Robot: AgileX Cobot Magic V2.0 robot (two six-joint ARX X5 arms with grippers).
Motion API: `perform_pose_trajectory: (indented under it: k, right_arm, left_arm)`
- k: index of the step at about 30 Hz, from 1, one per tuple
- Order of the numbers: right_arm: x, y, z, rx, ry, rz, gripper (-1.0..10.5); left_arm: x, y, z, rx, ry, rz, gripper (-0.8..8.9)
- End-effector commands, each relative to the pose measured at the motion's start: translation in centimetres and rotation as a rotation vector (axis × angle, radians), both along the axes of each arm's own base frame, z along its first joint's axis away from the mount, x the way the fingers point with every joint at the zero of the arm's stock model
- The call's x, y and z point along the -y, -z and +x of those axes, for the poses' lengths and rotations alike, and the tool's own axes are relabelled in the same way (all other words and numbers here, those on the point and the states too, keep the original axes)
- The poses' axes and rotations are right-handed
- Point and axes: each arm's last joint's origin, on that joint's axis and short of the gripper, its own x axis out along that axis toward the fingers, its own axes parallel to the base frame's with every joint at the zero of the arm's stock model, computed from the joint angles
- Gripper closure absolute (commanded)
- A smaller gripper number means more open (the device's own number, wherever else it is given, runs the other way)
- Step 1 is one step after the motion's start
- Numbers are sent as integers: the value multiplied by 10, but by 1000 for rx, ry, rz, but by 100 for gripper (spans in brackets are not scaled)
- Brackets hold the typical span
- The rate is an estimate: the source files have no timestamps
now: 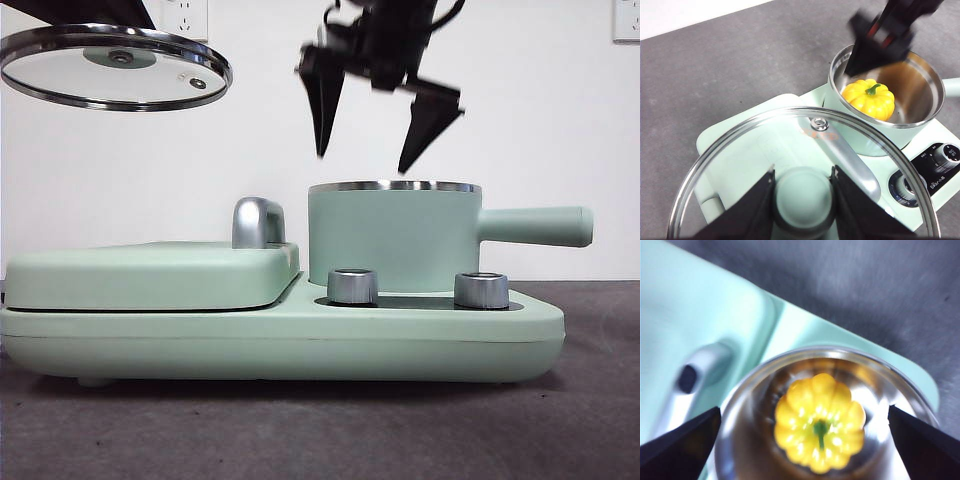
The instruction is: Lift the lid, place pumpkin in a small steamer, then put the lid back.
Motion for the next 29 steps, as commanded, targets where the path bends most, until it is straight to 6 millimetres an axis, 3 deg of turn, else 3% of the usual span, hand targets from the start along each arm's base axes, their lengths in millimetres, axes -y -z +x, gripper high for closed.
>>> perform_pose_trajectory:
  k: [1, 6, 10, 12, 18, 29]
  right_arm:
    - [8, -27, -20, 0, 10, 4, 353]
    - [34, -93, -85, 165, -15, 44, 356]
    - [65, -118, -154, 243, -28, 36, 356]
    - [83, -119, -190, 268, -40, 29, 356]
    - [118, -107, -253, 293, -85, 54, 356]
    - [174, -67, -328, 320, -43, 150, 356]
  left_arm:
    - [1, -8, 0, 34, 3, -24, 798]
    - [2, -8, 0, 34, 4, -24, 798]
    - [2, -8, 0, 30, 2, -30, 798]
    - [2, -8, 0, 29, 0, -32, 798]
    - [4, -8, -1, 29, 12, -33, 798]
    - [18, -9, -7, 47, 79, -43, 799]
